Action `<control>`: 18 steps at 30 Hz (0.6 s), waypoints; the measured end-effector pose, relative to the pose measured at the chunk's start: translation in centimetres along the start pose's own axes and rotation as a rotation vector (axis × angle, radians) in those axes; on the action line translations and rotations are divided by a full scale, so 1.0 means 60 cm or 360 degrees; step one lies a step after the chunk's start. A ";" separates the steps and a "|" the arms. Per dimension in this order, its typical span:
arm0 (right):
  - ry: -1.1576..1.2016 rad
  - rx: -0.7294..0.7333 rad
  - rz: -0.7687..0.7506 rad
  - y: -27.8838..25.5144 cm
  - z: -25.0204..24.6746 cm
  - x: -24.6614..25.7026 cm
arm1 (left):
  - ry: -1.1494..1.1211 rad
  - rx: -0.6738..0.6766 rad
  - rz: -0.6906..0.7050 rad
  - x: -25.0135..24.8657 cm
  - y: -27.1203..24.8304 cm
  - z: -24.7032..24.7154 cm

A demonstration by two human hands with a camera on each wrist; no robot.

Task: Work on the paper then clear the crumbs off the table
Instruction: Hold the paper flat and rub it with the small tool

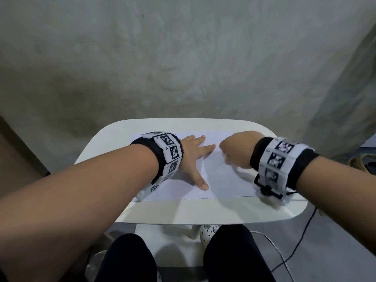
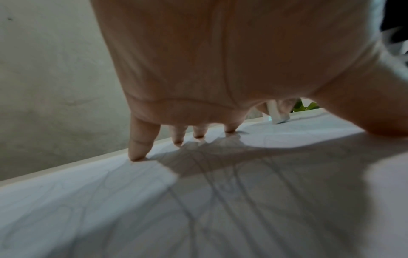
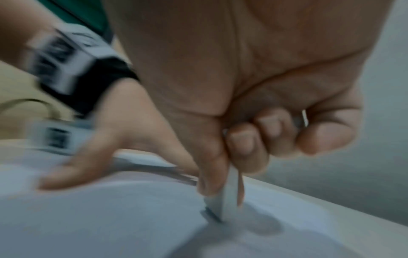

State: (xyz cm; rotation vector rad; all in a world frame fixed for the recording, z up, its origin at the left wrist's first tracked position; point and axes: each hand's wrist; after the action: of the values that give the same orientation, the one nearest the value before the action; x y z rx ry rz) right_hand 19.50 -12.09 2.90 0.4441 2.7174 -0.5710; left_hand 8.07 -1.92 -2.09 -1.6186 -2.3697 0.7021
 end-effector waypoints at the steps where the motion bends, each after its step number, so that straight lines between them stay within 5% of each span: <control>1: -0.0038 0.0027 -0.0096 -0.012 0.001 0.020 | 0.0008 -0.0009 0.0003 -0.002 -0.002 -0.001; 3: 0.0011 0.0055 -0.0359 -0.037 0.013 0.052 | 0.0009 -0.0010 0.0013 -0.004 -0.004 -0.002; 8: -0.0054 -0.0065 0.0075 0.015 -0.001 -0.016 | 0.0013 0.0000 0.0030 0.003 -0.003 0.004; 12: 0.0011 0.0051 -0.0292 -0.019 0.021 0.035 | 0.0021 -0.0025 0.0031 0.001 -0.002 0.004; 16: 0.0064 -0.0051 0.0084 0.024 0.007 -0.024 | 0.0010 0.0000 0.0017 0.005 -0.001 0.003; 18: 0.0027 -0.0038 -0.0027 0.014 0.012 0.000 | 0.0022 -0.0014 0.0020 0.002 -0.003 0.003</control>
State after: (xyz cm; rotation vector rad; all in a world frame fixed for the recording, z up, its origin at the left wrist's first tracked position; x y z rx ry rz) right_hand 19.96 -11.69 1.98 0.4222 2.7435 -0.5408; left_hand 7.79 -1.90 -2.17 -1.6376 -2.3582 0.6818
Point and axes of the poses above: each hand's wrist, its own y-axis towards the middle knuckle, its own z-axis out of the palm, x = y × z, and after that the axes turned 10 degrees about z, right-handed
